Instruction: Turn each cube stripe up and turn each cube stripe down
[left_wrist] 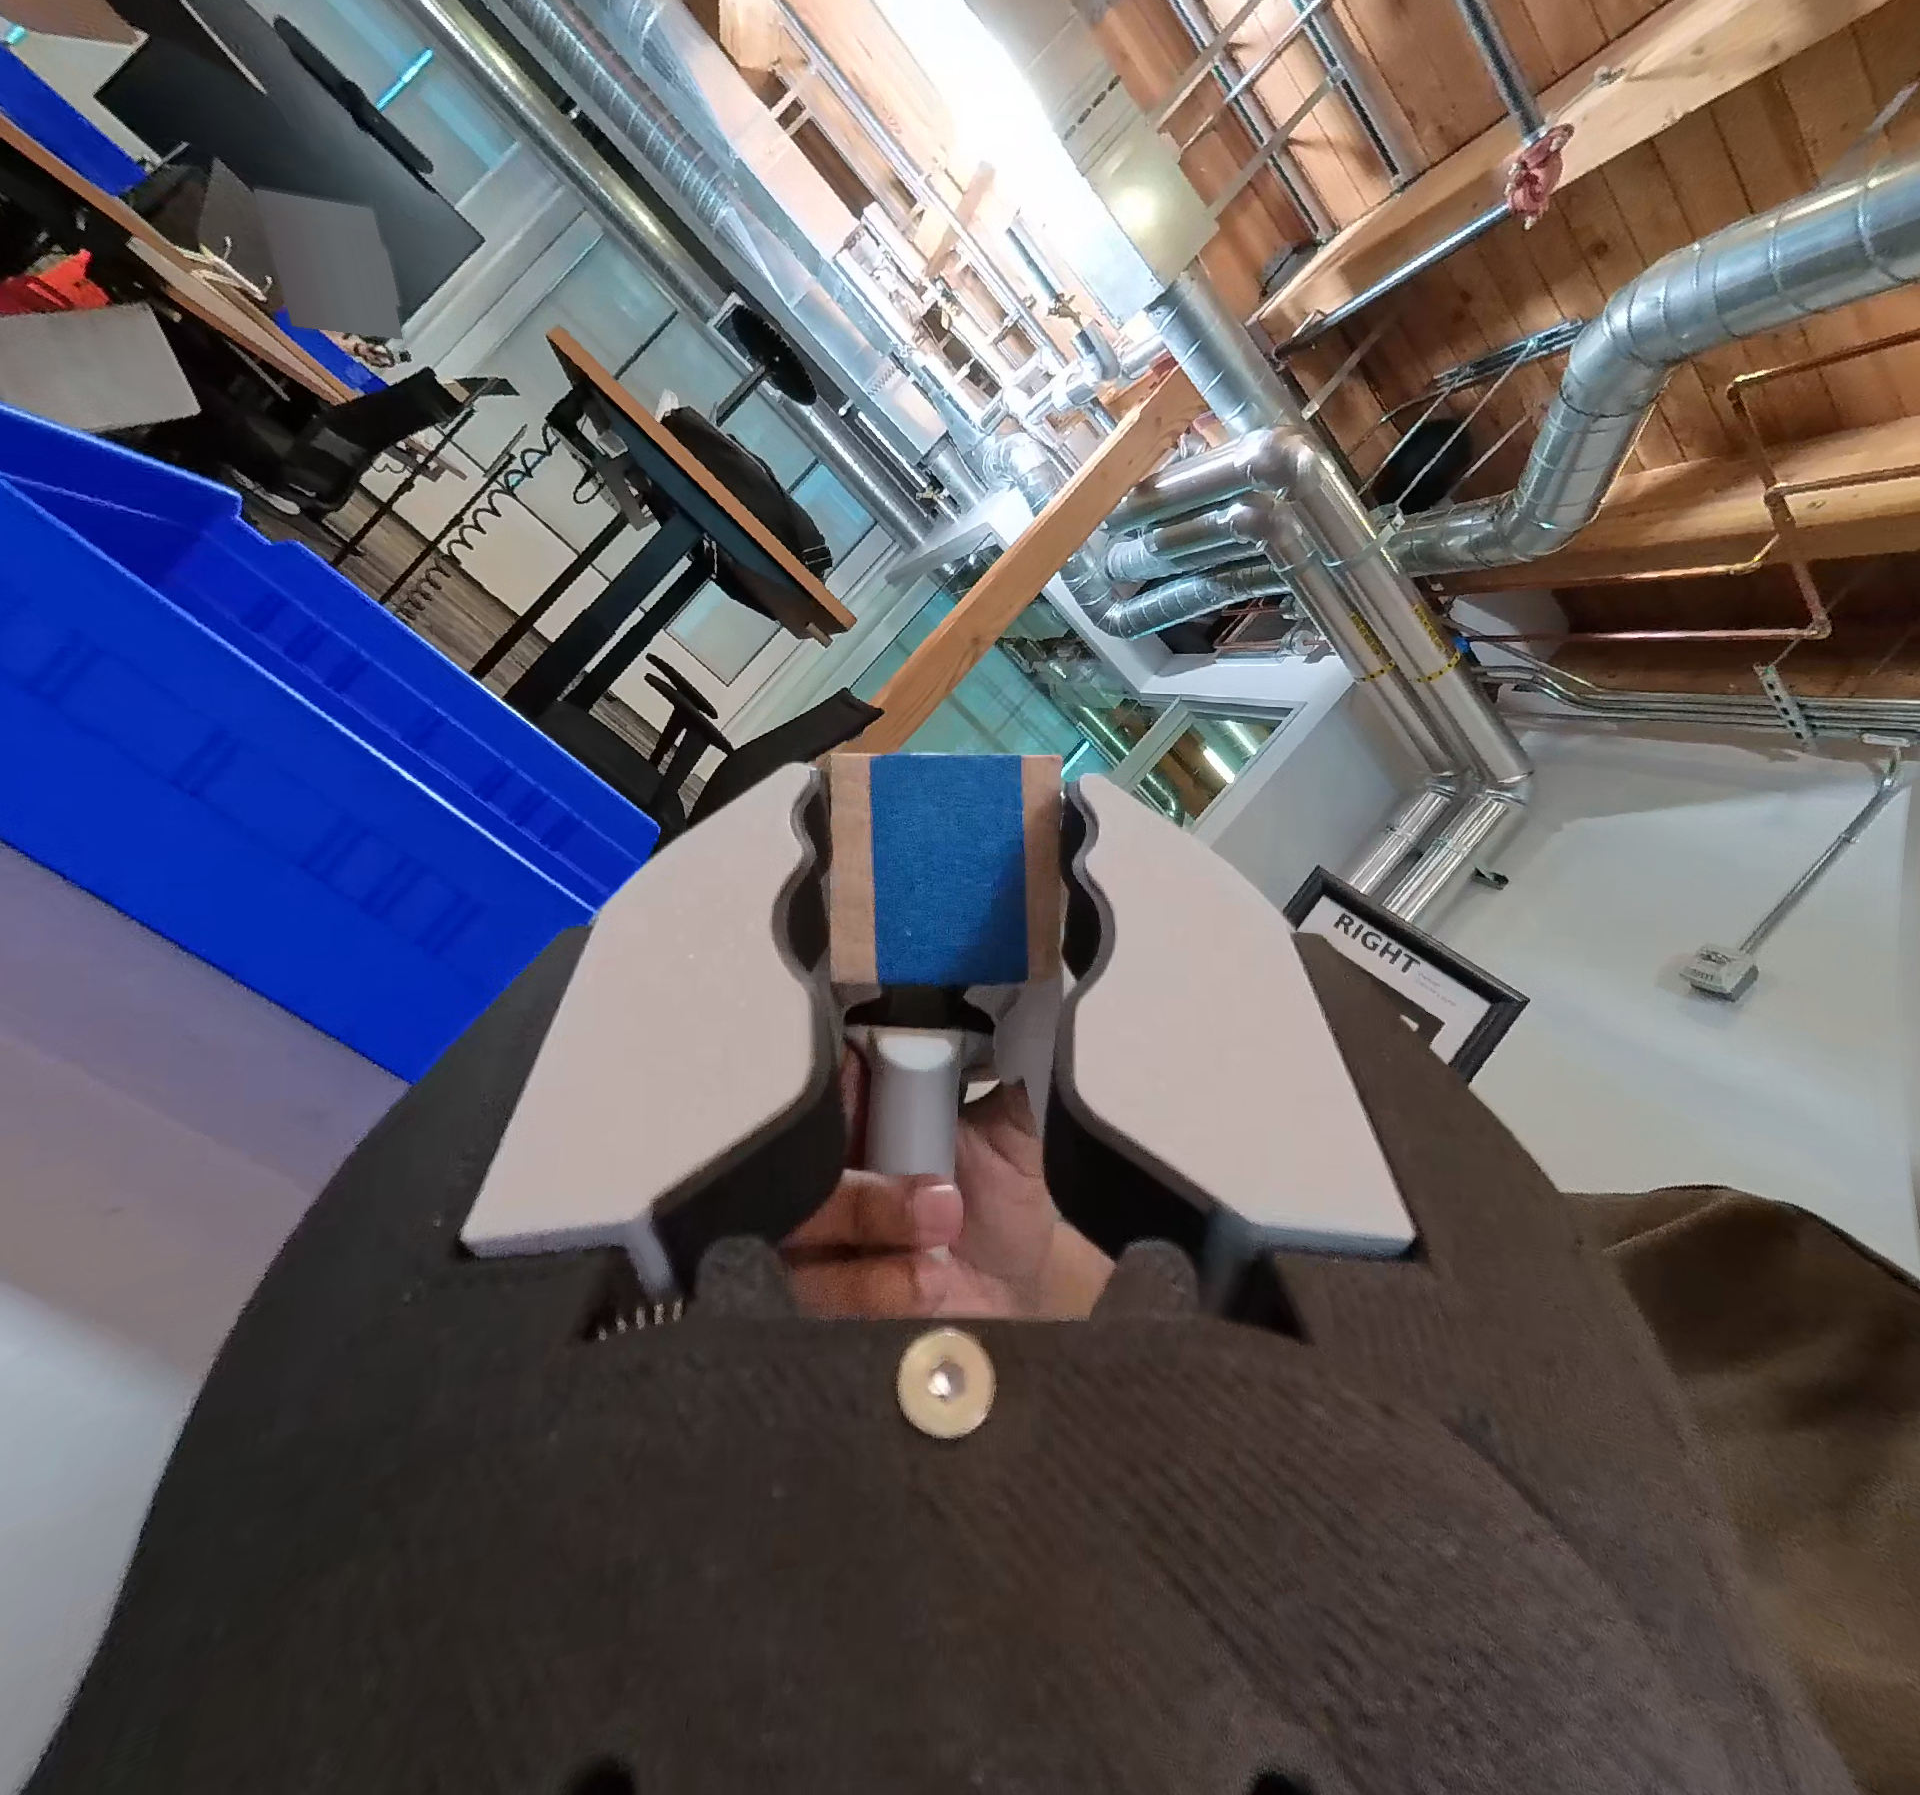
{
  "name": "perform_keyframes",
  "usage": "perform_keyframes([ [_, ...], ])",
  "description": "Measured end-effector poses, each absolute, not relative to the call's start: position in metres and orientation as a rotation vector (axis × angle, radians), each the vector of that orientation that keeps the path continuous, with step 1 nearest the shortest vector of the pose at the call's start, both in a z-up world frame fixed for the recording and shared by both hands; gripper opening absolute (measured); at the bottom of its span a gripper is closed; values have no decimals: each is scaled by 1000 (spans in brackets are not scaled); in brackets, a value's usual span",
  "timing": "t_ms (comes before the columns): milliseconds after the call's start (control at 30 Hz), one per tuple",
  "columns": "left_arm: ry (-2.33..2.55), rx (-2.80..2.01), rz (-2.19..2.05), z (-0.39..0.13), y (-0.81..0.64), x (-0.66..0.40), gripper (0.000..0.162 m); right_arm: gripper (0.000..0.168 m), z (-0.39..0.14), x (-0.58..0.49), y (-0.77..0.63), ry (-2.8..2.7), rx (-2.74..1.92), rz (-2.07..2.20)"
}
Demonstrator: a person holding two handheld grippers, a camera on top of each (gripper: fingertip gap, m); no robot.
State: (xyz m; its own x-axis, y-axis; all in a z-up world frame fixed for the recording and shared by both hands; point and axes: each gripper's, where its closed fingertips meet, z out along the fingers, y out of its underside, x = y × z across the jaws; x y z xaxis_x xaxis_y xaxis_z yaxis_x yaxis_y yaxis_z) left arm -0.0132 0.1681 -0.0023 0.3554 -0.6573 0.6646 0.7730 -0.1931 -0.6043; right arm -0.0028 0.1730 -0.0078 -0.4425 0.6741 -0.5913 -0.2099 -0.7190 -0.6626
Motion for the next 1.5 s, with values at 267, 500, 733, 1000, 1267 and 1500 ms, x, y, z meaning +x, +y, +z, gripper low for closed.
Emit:
perform_keyframes([
  [267, -127, -1206, -1285, -8, 169, -13, 41, 42, -9, -2, 176, -765, -1235, 2099],
  [500, -147, -1181, -1268, -10, 168, -23, 37, 41, -8, 3, 191, -697, -1252, 2125],
  [733, -164, -1218, -1220, -22, 171, -32, 34, 41, 9, 21, 213, -680, -1217, 2045],
  [1000, -102, -1486, -888, -74, 186, -44, 38, 42, 11, 46, 273, -632, -1266, 1782],
  [1267, -137, -1577, -501, -92, 181, -79, 51, 42, -13, 31, 440, -581, -1615, 1301],
  [1500, -232, -1574, -527, -100, 184, -94, 50, 42, -141, -29, 513, -944, -1975, 816],
])
